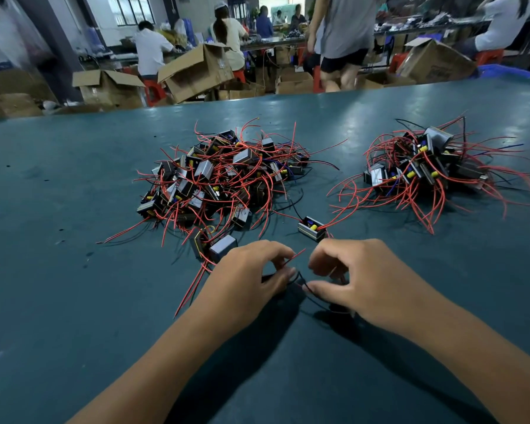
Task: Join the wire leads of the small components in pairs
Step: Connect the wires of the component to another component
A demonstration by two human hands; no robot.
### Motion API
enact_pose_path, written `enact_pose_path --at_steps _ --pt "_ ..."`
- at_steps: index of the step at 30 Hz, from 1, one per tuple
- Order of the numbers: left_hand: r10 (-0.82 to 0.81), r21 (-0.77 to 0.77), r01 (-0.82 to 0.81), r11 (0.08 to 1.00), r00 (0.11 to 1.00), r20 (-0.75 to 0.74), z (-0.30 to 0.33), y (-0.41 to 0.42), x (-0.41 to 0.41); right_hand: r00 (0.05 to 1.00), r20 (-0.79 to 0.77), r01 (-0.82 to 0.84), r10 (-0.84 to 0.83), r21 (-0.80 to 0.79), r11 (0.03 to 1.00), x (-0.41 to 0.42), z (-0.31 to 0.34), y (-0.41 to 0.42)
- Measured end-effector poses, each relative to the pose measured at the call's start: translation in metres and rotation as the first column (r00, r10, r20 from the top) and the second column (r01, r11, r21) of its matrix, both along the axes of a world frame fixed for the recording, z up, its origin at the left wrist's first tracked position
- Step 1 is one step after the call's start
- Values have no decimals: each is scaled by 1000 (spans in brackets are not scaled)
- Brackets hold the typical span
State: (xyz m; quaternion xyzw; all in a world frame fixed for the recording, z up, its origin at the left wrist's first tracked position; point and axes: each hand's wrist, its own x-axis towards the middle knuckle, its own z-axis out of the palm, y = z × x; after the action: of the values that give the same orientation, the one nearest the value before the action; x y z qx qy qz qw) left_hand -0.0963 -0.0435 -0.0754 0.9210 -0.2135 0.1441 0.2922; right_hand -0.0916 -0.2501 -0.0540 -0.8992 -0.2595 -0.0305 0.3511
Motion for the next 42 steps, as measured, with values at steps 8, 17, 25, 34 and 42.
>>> enact_pose_path --at_steps 8,17,25,34,42 --pt "57 2 -57 998 998 -16 -2 2 0 999 11 -34 39 -293 956 -12 -5 14" --pt "99 -99 -107 989 992 -75 -7 3 2 955 -23 296 -296 144 944 0 -14 20" --pt "63 -109 -69 992 996 -57 -2 1 -2 916 -361 363 -175 563 742 0 -23 33" --pt "17 -197 -8 980 999 45 3 0 -4 921 -389 297 -20 669 681 -3 -29 32" --pt "27 -227 -21 974 999 26 0 -3 -4 941 -336 266 -34 673 690 -5 -31 36"
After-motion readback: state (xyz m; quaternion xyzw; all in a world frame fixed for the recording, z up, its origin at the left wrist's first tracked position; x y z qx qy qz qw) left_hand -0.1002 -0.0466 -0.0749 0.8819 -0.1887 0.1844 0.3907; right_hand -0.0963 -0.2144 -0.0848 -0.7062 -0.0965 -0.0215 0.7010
